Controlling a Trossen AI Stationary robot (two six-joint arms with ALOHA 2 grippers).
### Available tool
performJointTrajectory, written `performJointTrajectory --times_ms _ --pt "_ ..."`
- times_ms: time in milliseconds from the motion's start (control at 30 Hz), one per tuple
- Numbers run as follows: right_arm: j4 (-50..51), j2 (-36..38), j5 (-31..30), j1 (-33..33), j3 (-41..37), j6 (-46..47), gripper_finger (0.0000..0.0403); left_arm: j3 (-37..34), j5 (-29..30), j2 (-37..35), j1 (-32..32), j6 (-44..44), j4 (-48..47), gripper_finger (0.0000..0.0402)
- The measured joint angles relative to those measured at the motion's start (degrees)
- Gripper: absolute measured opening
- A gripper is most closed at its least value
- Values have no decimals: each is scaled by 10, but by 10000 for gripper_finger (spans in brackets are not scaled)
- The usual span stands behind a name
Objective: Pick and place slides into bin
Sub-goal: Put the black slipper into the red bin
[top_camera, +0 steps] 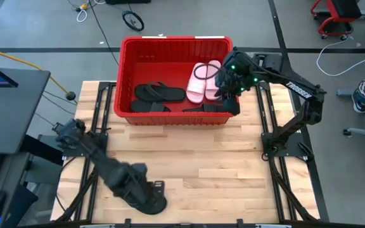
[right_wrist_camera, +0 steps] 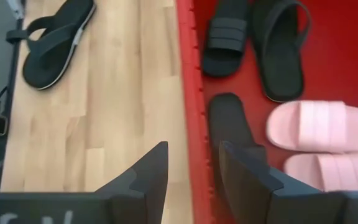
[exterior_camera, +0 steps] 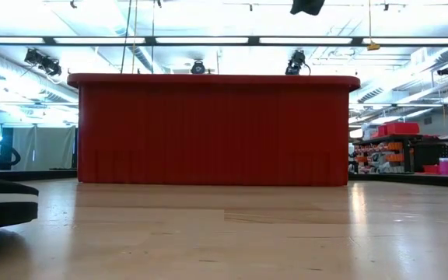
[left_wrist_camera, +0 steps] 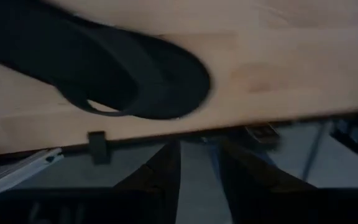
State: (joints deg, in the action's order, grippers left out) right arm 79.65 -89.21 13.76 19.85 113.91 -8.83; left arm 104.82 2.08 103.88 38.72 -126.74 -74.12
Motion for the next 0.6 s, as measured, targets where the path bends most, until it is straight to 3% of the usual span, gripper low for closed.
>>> performJointTrajectory --times_ms 133,333,600 --pt "0 0 1 -26 0 1 149 -89 6 0 31 -32 73 106" --pt "9 0 1 -71 0 19 149 -214 10 -1 24 -41 186 114" --pt "11 0 1 -130 0 23 149 -283 10 -2 16 -46 241 120"
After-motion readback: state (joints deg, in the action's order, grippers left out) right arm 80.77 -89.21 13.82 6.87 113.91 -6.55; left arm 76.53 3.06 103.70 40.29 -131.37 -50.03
